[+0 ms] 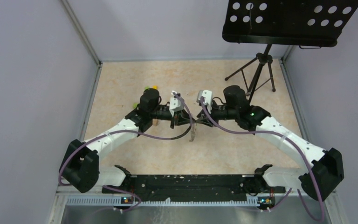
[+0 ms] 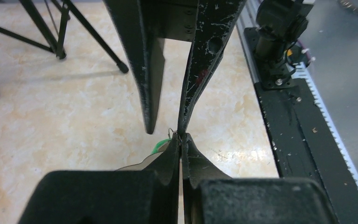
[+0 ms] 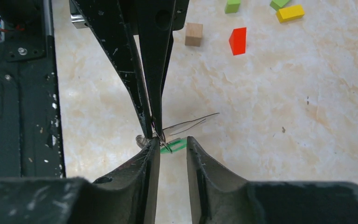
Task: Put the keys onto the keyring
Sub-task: Adjust the key on the keyring.
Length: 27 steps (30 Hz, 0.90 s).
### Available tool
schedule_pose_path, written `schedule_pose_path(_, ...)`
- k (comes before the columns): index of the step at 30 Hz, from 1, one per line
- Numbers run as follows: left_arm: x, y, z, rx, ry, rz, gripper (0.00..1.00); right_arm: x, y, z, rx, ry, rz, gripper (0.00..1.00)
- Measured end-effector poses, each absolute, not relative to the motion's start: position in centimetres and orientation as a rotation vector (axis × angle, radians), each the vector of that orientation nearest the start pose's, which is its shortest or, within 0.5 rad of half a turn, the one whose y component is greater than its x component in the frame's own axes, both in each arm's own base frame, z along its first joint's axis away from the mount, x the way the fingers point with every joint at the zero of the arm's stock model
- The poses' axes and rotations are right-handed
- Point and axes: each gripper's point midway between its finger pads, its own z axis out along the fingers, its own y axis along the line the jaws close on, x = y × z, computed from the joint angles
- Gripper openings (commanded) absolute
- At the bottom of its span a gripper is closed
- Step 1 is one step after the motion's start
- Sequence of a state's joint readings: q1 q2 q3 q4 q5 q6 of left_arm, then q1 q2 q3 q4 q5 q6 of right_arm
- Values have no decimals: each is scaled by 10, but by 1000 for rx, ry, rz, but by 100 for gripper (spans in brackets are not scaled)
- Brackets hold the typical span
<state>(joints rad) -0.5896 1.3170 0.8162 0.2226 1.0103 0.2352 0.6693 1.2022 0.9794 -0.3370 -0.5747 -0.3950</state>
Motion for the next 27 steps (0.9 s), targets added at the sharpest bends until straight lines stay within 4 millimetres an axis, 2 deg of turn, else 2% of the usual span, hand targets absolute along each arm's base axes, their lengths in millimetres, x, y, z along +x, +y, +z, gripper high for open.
schedule_pose_path(3,210,-318,227,1346,1254,-1208,0,224,278,221,-1338,1600,788,39)
schedule_pose_path(8,204,-317,234,1337,1219,-1261,0,219,273,237,-1327,1547,826,43)
schedule_pose_path(18,197,-317,240,1337,1179,-1310,0,206,270,238,-1363,1507,889,43)
schedule_pose_path(22,196,-317,241,1338,1170,-1319,0,205,271,237,-1370,1501,898,37)
schedule_pose_path(27,192,-316,239,1338,1174,-1339,0,204,273,232,-1382,1508,915,23)
